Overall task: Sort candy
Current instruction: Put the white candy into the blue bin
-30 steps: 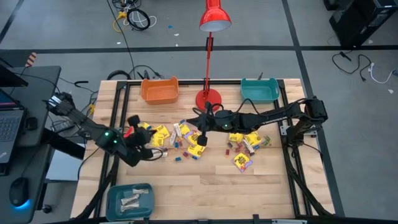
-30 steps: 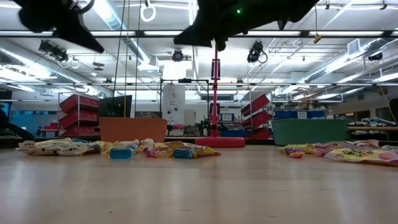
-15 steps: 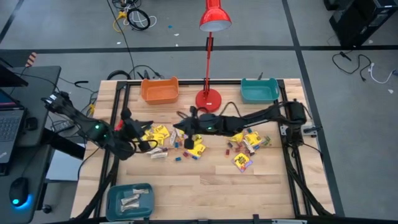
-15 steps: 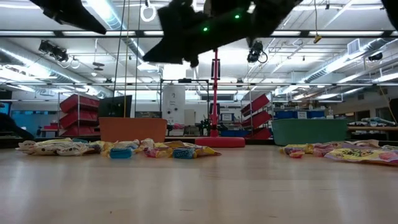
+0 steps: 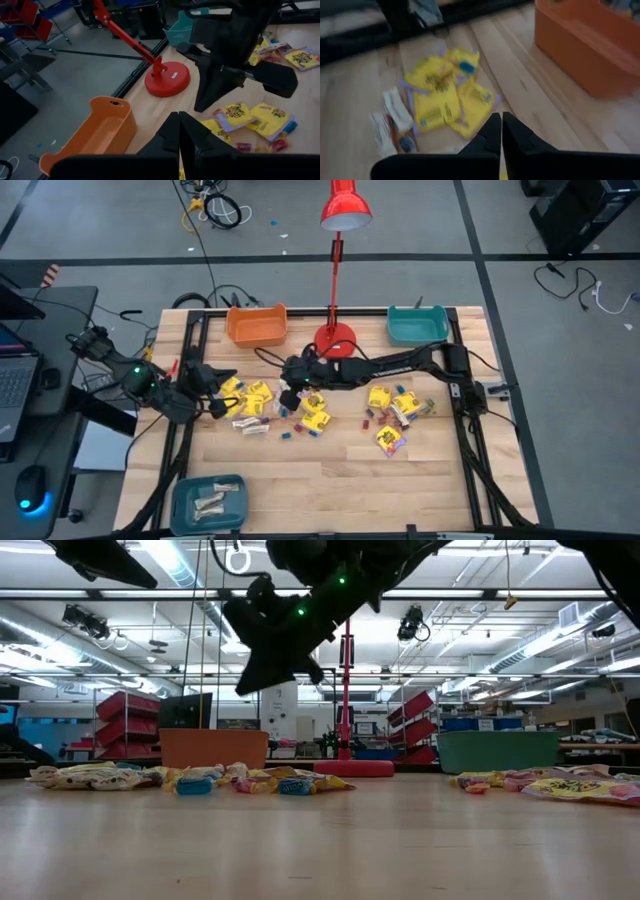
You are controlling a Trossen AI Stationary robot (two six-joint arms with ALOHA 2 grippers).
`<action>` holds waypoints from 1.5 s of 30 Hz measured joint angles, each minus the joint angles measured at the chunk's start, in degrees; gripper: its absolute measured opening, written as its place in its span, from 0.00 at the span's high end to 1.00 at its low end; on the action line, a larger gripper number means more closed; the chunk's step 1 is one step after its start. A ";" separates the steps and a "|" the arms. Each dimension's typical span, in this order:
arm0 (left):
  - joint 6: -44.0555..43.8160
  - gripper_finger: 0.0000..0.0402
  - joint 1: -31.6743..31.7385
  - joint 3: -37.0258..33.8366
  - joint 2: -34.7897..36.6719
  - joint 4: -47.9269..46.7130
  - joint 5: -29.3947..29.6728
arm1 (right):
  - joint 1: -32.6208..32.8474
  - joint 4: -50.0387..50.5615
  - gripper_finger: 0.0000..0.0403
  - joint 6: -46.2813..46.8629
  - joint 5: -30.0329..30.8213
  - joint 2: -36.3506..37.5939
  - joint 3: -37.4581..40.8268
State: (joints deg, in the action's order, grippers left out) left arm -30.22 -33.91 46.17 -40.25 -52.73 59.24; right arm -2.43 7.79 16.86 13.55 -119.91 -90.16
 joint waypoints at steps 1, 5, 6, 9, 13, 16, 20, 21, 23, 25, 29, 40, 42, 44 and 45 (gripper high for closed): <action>0.00 1.00 0.00 -0.02 -0.08 -0.07 0.02 | -0.12 0.00 0.98 0.11 -0.35 -0.37 0.05; -0.16 1.00 0.00 -0.64 -0.56 -0.04 0.03 | -0.40 -0.28 0.91 -2.64 -2.37 -3.15 0.05; -0.20 1.00 0.03 -0.83 -0.64 0.07 0.02 | -0.19 -0.92 0.89 -5.78 -2.99 -4.02 0.05; -0.37 1.00 0.00 -1.57 -0.68 0.53 -0.35 | 1.42 -2.24 0.83 -12.94 -2.41 -6.38 0.07; -0.44 1.00 0.00 -2.76 -0.77 0.79 -0.66 | 3.28 -4.48 0.75 -15.68 3.45 -7.81 0.13; -0.54 1.00 0.01 -3.83 -0.79 1.13 -0.68 | 4.16 -5.93 0.69 -17.30 10.26 -8.32 0.03; -0.74 1.00 0.00 -4.87 -0.81 2.15 -0.71 | 4.49 -5.46 0.63 -15.62 11.63 -8.51 0.39; -0.74 1.00 0.00 -4.95 -0.79 2.19 -0.74 | 4.51 -5.45 0.62 -14.58 11.70 -8.51 0.54; -0.88 1.00 0.00 -4.99 -0.81 2.26 -0.68 | 4.50 -5.15 0.59 -13.36 11.73 -8.51 0.64; -1.68 1.00 0.00 -5.00 -0.82 2.29 -0.10 | 4.48 -4.99 0.58 -12.25 11.74 -8.49 0.68; -1.90 1.00 0.02 -5.00 -0.83 2.30 0.92 | 4.45 -3.43 0.55 -10.00 12.10 -8.49 0.68; -1.97 1.00 0.00 -5.00 -0.83 2.32 1.67 | 4.67 -2.93 0.55 -6.07 12.03 -8.47 0.68; -1.99 1.00 0.00 -5.00 -0.83 2.34 2.21 | 4.68 -3.73 0.55 -5.58 12.03 -9.30 0.65; -1.99 1.00 0.00 -5.00 -0.90 2.41 2.34 | 4.65 -3.44 0.55 -4.85 11.96 -10.18 0.70; -1.99 1.00 0.00 -5.00 -0.94 2.46 2.36 | 4.67 -4.13 0.55 -4.54 11.68 -11.05 0.71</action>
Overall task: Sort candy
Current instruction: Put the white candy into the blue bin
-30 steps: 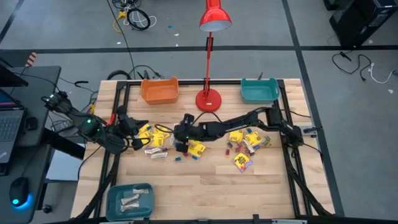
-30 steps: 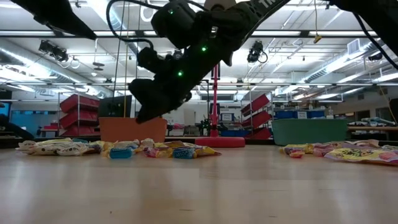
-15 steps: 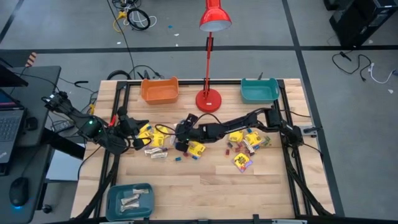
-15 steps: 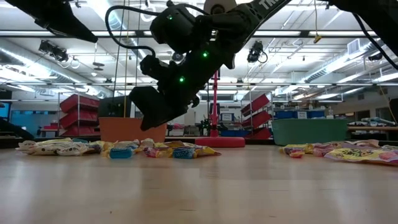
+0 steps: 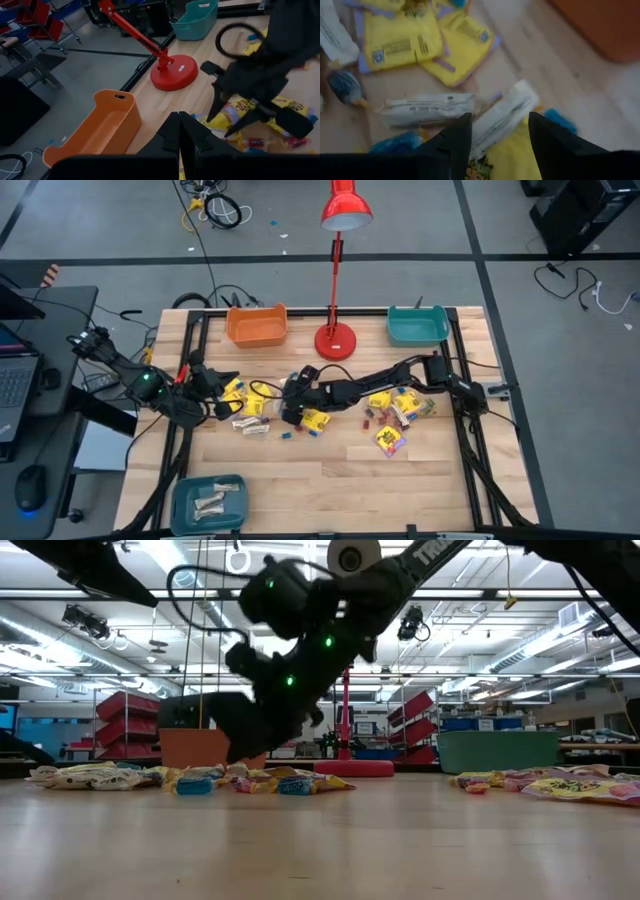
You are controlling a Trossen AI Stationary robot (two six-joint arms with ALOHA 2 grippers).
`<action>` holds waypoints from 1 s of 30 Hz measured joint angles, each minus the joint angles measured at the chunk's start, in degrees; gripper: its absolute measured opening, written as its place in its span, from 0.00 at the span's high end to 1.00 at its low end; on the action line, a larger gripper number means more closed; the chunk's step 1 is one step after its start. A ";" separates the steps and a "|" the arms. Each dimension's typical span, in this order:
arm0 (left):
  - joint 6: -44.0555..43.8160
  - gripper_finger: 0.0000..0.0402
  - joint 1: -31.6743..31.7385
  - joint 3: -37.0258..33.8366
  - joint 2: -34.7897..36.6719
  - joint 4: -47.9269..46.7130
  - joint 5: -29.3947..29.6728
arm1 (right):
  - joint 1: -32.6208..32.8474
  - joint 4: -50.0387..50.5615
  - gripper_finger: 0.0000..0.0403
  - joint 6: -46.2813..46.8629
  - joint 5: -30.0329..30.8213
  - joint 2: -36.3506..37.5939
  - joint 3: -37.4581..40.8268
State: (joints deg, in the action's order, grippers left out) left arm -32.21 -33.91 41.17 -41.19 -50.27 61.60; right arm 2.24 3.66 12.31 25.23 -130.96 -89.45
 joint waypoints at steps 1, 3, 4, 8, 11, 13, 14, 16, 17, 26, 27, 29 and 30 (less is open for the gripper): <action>-0.10 1.00 0.00 0.00 -0.03 0.12 0.00 | -0.01 -0.27 0.55 0.39 -0.39 -0.51 -0.02; -0.58 1.00 0.00 -0.02 -0.08 0.12 0.00 | 0.07 -0.23 0.55 1.34 -0.43 -1.83 0.00; -0.99 1.00 0.00 -0.02 -0.07 0.15 0.00 | 0.07 -0.41 0.56 1.80 -0.32 -2.10 0.00; -1.13 1.00 0.00 -0.04 -0.09 0.12 -0.02 | 0.07 0.06 0.57 2.02 -0.34 -2.01 -0.02; -1.14 1.00 0.00 -0.04 -0.09 0.13 -0.02 | 0.06 -0.02 0.59 0.38 -0.03 -1.86 -0.02; -1.13 1.00 0.00 -0.04 -0.09 0.14 -0.02 | 0.04 -0.02 0.61 -0.33 0.01 -1.81 -0.02; -1.13 1.00 0.00 -0.04 -0.09 0.14 -0.02 | 0.04 -0.02 0.63 -0.33 0.03 -1.81 -0.02; -1.13 1.00 0.00 -0.04 -0.09 0.14 -0.04 | 0.04 -0.02 0.66 -0.49 0.04 -1.81 -0.02; -1.14 1.00 0.00 -0.04 -0.09 0.16 -0.04 | 0.12 -0.02 0.68 -0.54 0.05 -1.81 -0.02; -1.11 1.00 0.02 -0.04 -0.09 0.16 -1.27 | 0.65 -0.38 0.92 -3.21 0.36 -1.79 -0.02; -1.11 1.00 0.00 -0.04 -0.09 0.16 -1.80 | 0.79 -0.75 0.95 -3.46 0.40 -1.79 -0.02; -1.11 1.00 0.00 -0.05 -0.10 0.19 -3.45 | 1.24 -1.43 0.97 -4.82 0.40 -1.48 -0.02; -1.11 1.00 0.00 -0.13 -0.18 0.35 -4.31 | 1.50 -2.10 0.97 -5.18 0.62 -1.36 -0.02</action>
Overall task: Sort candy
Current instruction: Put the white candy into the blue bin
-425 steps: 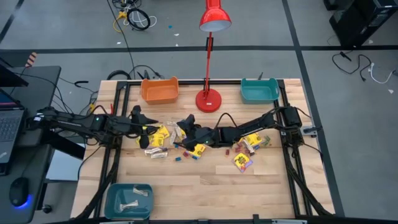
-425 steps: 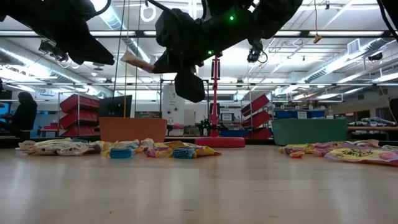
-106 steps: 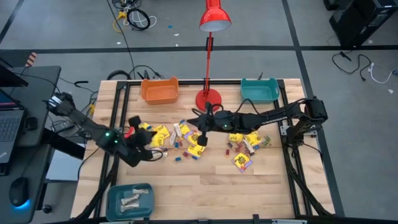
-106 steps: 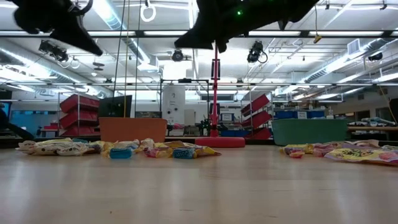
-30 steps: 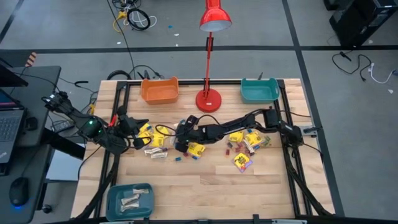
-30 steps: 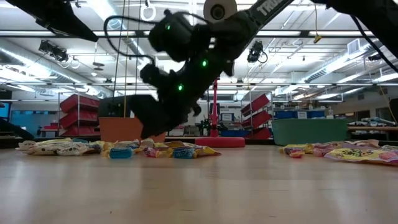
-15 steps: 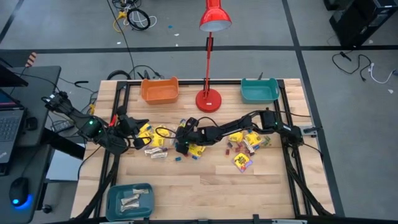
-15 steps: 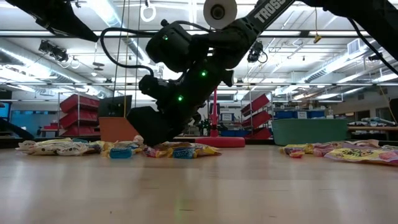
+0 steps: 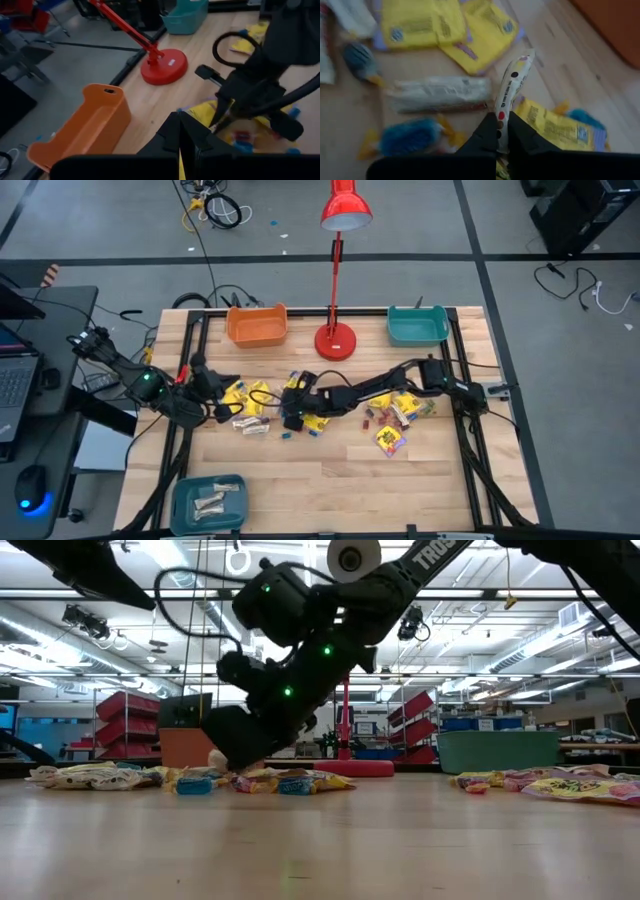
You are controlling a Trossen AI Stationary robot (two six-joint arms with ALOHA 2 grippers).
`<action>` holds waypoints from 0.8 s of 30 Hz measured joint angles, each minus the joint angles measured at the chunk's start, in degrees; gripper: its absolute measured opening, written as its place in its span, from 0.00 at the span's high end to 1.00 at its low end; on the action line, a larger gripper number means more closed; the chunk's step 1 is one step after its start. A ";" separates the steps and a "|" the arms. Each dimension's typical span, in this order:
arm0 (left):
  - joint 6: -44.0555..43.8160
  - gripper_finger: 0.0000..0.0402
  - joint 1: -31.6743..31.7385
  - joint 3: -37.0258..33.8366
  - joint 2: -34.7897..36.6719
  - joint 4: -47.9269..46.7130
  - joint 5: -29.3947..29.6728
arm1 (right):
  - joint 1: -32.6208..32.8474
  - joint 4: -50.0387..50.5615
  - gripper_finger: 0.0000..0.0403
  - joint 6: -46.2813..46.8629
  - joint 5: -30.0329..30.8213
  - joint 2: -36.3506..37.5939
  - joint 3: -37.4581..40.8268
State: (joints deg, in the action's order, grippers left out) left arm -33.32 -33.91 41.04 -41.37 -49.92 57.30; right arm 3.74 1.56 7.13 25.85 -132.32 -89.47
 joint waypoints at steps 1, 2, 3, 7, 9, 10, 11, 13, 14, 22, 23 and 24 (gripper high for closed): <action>0.02 1.00 0.01 -0.21 -0.03 0.04 -0.70 | 0.25 -0.60 0.96 -0.54 0.42 0.16 0.00; 0.02 1.00 0.00 -0.62 -0.14 0.20 -1.70 | 0.45 -0.49 0.96 -1.17 0.83 0.52 0.00; 0.18 1.00 0.00 -1.15 -0.25 0.37 -2.64 | 0.65 -0.54 0.95 -1.78 1.31 0.74 0.00; 1.45 1.00 0.00 -4.54 -0.32 3.71 -6.18 | 1.30 -0.71 0.98 -5.11 1.57 2.68 0.00; 1.50 1.00 0.00 -6.11 -0.36 6.03 -6.91 | 1.68 -0.68 0.98 -7.28 1.20 4.17 0.00; 1.64 0.99 0.00 -6.84 -0.36 6.96 -7.10 | 1.83 -0.74 0.98 -8.36 0.04 5.16 0.00; 1.66 0.98 0.00 -7.46 -0.36 7.71 -7.47 | 1.97 -0.57 0.98 -9.72 -1.64 6.06 0.00; 1.30 0.96 0.00 -8.40 -0.38 8.51 -8.91 | 2.28 -0.65 0.98 -11.91 -5.51 8.09 0.00; 0.66 0.94 0.00 -8.66 -0.38 8.66 -9.78 | 2.49 -0.72 0.98 -13.24 -7.10 8.98 0.00; 7.45 0.79 0.00 -12.26 -0.38 24.88 -19.53 | 5.63 -0.79 0.99 -27.02 -10.57 11.59 -0.04; 9.01 0.77 0.00 -12.84 -0.38 27.20 -20.78 | 6.12 -0.67 0.99 -28.21 -10.52 11.59 -0.04; 10.04 0.75 0.00 -13.29 -0.38 28.83 -21.44 | 6.59 -0.70 0.99 -28.96 -10.18 11.59 -0.04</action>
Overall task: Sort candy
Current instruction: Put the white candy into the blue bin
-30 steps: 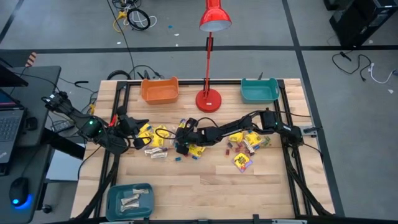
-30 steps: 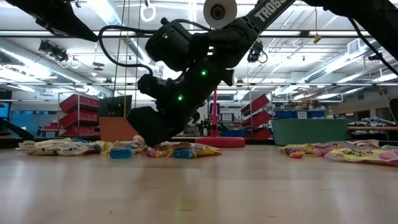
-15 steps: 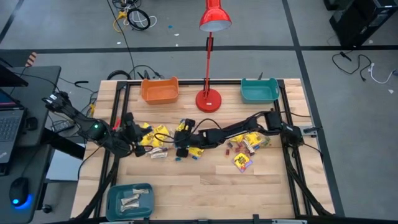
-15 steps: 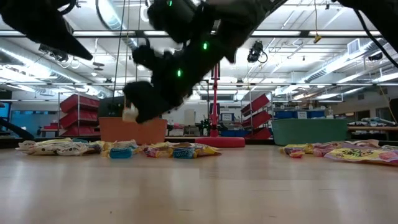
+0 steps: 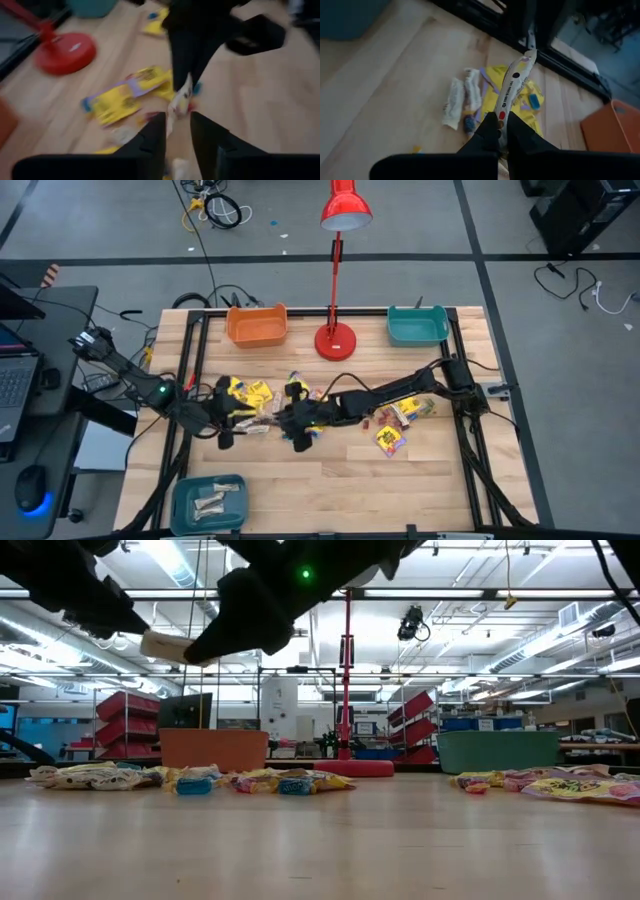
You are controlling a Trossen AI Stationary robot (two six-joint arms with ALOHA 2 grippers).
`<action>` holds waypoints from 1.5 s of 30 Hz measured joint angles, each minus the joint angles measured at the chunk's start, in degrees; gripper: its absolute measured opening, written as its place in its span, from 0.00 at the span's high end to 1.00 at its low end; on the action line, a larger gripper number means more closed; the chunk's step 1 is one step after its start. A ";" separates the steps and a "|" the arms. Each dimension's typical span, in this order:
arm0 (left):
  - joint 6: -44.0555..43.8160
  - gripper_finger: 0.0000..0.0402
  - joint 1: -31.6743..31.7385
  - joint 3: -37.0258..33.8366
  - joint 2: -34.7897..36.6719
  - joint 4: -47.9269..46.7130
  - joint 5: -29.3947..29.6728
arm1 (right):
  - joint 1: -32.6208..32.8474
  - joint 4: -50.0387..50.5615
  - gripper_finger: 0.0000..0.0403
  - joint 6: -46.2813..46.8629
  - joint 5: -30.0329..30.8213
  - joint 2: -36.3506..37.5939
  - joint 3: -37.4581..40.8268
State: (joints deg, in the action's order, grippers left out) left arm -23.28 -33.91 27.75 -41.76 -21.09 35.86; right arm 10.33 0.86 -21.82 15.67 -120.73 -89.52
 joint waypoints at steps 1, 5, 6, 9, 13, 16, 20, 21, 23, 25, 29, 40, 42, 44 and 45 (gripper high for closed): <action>0.53 0.73 0.00 -0.35 0.00 0.89 -0.26 | 0.51 -0.04 0.99 -0.51 0.84 0.00 0.00; 0.46 0.66 0.00 -1.21 0.00 2.05 -0.37 | 2.05 -0.25 0.99 -3.06 5.64 0.00 0.00; 0.40 0.65 0.00 -1.53 0.00 2.59 -0.37 | 2.31 -0.54 0.99 -3.70 5.99 0.00 0.00; 0.45 0.63 0.00 -2.29 0.00 4.15 -0.39 | 2.69 -1.91 0.99 -4.28 6.15 0.00 0.00; 0.69 0.63 0.00 -2.71 0.00 5.07 -0.58 | 2.69 -2.69 0.99 -4.24 6.19 0.00 0.00; 1.12 0.63 0.00 -2.71 0.02 5.16 -0.79 | 2.69 -2.99 0.99 -4.28 6.21 0.00 0.00; 2.62 0.65 0.00 -2.71 0.02 5.48 -0.96 | 2.69 -2.97 0.99 -3.94 6.24 0.00 0.00; 3.43 0.67 0.00 -2.71 0.02 5.47 -0.96 | 2.69 -2.97 0.99 -3.89 6.26 0.00 0.00; 4.45 0.74 0.00 -2.71 0.02 5.47 -0.98 | 2.69 -2.95 0.99 -3.87 6.29 0.00 0.00; 5.16 0.83 0.00 -2.71 0.02 5.46 -0.98 | 2.69 -2.94 0.99 -3.83 6.30 0.00 0.00; 5.17 0.98 0.00 -2.71 0.02 5.46 -1.27 | 2.69 -2.94 0.99 -3.23 6.33 0.00 0.00; 4.97 1.00 0.00 -0.63 0.15 5.74 -1.71 | 2.69 0.04 0.78 0.15 8.81 0.00 0.00; 4.73 1.00 0.00 1.07 0.22 5.16 -3.32 | 2.66 1.02 0.74 1.16 8.93 0.00 0.00; 3.39 1.00 0.00 3.19 0.20 3.11 -5.42 | 2.69 3.18 0.71 1.77 9.18 0.09 0.00; 1.99 1.00 -0.05 4.31 0.20 1.38 -6.13 | 2.69 4.50 0.70 2.41 10.08 0.17 0.00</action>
State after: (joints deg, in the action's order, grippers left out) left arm -21.29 -33.96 32.06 -41.56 -19.72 29.73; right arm 13.02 5.36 -19.42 25.75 -120.56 -89.52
